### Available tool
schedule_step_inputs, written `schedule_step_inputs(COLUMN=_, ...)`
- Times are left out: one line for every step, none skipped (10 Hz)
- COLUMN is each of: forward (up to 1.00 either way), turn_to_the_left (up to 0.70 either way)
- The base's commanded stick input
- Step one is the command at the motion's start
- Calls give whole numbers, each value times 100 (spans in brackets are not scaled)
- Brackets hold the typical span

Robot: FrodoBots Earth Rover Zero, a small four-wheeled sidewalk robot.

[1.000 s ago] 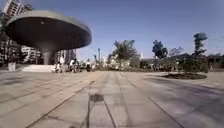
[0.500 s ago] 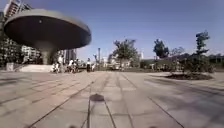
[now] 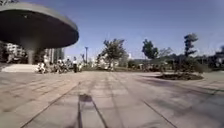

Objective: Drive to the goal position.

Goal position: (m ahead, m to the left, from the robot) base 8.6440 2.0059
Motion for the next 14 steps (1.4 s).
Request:
schedule_step_inputs(forward=70, turn_to_the_left=0)
schedule_step_inputs(forward=70, turn_to_the_left=0)
schedule_step_inputs(forward=70, turn_to_the_left=0)
schedule_step_inputs(forward=70, turn_to_the_left=0)
schedule_step_inputs(forward=70, turn_to_the_left=0)
schedule_step_inputs(forward=70, turn_to_the_left=0)
schedule_step_inputs(forward=70, turn_to_the_left=0)
schedule_step_inputs(forward=70, turn_to_the_left=0)
schedule_step_inputs(forward=70, turn_to_the_left=0)
schedule_step_inputs(forward=70, turn_to_the_left=0)
schedule_step_inputs(forward=70, turn_to_the_left=0)
schedule_step_inputs(forward=70, turn_to_the_left=0)
schedule_step_inputs(forward=70, turn_to_the_left=0)
schedule_step_inputs(forward=70, turn_to_the_left=0)
